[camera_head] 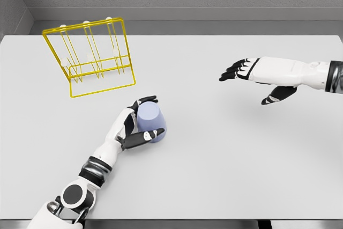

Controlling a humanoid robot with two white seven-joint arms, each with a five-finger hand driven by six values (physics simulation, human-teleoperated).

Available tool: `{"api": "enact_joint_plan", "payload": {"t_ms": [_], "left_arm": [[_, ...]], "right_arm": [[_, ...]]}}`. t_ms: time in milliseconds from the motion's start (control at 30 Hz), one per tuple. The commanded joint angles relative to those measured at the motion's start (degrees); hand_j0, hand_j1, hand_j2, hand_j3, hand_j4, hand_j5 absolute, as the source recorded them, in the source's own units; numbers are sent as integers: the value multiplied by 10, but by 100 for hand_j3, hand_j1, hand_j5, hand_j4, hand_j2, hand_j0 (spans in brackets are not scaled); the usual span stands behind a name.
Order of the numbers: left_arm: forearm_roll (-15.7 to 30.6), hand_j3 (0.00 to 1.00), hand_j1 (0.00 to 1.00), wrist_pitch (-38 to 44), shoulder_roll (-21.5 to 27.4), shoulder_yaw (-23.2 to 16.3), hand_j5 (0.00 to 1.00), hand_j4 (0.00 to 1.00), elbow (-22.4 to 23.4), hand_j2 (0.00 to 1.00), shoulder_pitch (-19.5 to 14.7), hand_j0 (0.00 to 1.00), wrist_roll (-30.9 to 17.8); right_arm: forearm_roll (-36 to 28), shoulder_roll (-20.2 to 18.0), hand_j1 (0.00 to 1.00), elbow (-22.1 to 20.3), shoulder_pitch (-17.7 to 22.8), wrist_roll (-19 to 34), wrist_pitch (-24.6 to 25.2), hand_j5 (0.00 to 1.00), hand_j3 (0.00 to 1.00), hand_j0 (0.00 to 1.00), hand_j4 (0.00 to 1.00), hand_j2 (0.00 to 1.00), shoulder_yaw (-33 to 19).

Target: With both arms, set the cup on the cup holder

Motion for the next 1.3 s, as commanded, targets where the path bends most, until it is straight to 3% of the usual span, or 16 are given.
{"api": "enact_joint_plan", "payload": {"t_ms": [0, 1000, 1267], "left_arm": [[-1, 71, 71, 0, 1, -1, 71, 71, 2, 71, 0, 71, -3], [5, 69, 69, -9, -4, 18, 69, 69, -33, 69, -24, 69, -5], [7, 69, 69, -36, -12, 27, 69, 69, -33, 69, -52, 69, -9]], "right_arm": [[-4, 1, 100, 0, 0, 0, 2, 100, 100, 100, 100, 100, 0], [-4, 11, 100, 0, 0, 0, 2, 100, 100, 100, 100, 100, 15], [-4, 12, 100, 0, 2, 0, 2, 100, 100, 100, 100, 100, 17]]}}
